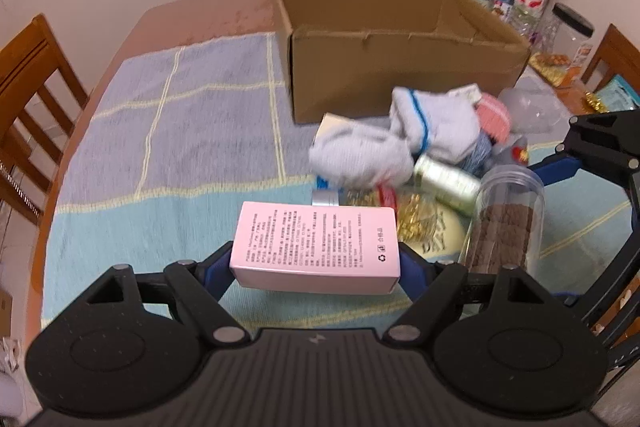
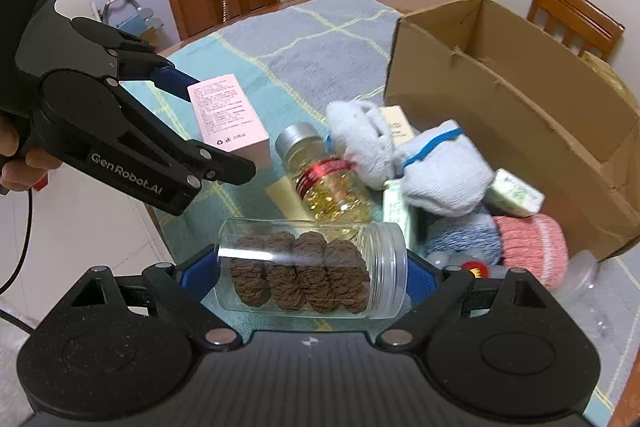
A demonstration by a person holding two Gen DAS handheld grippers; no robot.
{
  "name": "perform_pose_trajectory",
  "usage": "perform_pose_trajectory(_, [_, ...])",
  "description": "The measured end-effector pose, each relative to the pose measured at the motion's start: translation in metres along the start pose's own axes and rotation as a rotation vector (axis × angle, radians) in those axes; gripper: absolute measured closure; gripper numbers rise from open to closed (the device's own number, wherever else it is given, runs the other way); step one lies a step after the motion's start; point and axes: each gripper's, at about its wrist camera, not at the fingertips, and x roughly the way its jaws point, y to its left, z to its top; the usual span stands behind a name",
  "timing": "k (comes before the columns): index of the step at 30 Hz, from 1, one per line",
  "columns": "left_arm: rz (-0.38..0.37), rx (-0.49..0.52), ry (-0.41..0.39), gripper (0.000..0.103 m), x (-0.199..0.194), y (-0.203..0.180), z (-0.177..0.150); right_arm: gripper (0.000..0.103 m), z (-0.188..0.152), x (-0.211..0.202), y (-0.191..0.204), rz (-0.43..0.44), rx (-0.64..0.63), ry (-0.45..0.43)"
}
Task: Organize objects
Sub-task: 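Lift both items over the cardboard box and open both grippers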
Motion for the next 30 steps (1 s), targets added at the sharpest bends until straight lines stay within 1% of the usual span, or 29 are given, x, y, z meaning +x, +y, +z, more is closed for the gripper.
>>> perform_pose_trajectory(4, [-0.037, 0.045, -0.007, 0.022, -0.006, 0.003, 0.017, 0.008, 0.009, -0.014, -0.002, -0.035, 0.022, -0.01])
perform_pose_trajectory(7, [-0.068, 0.081, -0.015, 0.022, -0.01, 0.004, 0.032, 0.008, 0.016, -0.025, -0.01, -0.075, 0.069, -0.02])
perform_pose_trajectory(11, [-0.085, 0.115, -0.049, 0.022, -0.013, 0.003, 0.058, 0.008, 0.025, -0.038, -0.024, -0.118, 0.111, -0.046])
perform_pose_trajectory(14, [-0.092, 0.12, -0.083, 0.022, -0.011, 0.001, 0.081, 0.008, 0.034, -0.044, -0.042, -0.137, 0.133, -0.058])
perform_pose_trajectory(17, [-0.058, 0.116, -0.121, 0.022, -0.008, -0.002, 0.108, 0.008, 0.043, -0.049, -0.064, -0.147, 0.133, -0.084])
perform_pose_trajectory(20, [-0.057, 0.105, -0.158, 0.022, -0.001, -0.004, 0.138, 0.008, 0.056, -0.055, -0.089, -0.163, 0.129, -0.112])
perform_pose_trajectory(22, [-0.04, 0.106, -0.181, 0.022, 0.007, -0.005, 0.156, 0.008, 0.065, -0.058, -0.103, -0.176, 0.132, -0.135])
perform_pose_trajectory(25, [-0.015, 0.098, -0.193, 0.022, 0.027, -0.007, 0.18, 0.008, 0.08, -0.061, -0.123, -0.188, 0.13, -0.165])
perform_pose_trajectory(30, [-0.003, 0.064, -0.174, 0.022, 0.056, -0.01, 0.197, 0.008, 0.096, -0.045, -0.155, -0.188, 0.155, -0.16])
